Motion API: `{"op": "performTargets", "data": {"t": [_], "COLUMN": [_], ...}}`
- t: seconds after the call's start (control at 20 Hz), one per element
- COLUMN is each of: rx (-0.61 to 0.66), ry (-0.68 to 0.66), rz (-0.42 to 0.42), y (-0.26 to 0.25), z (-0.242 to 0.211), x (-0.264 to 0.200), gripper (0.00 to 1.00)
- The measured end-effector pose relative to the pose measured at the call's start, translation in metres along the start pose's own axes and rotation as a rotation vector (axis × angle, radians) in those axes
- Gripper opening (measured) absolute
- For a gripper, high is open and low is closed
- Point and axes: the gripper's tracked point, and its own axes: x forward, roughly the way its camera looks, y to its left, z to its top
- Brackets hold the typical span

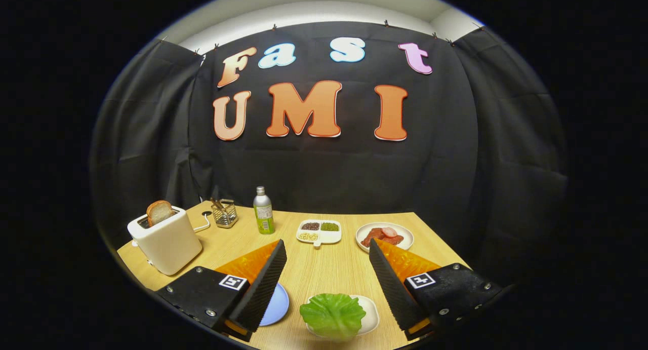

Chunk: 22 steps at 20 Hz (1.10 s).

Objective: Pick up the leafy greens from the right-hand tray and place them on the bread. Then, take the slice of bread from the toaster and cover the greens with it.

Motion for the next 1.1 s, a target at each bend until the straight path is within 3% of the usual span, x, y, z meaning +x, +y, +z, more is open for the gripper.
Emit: {"op": "performTargets", "data": {"t": [0.5, 1.1], "rx": [-0.029, -0.082], "ry": [0.169, 0.342], "rz": [0.014, 0.053], "y": [-0.010, -0.016], "z": [-0.083, -0.163], "x": [0.032, 0.037], "gripper": [0.98, 0.99]}}
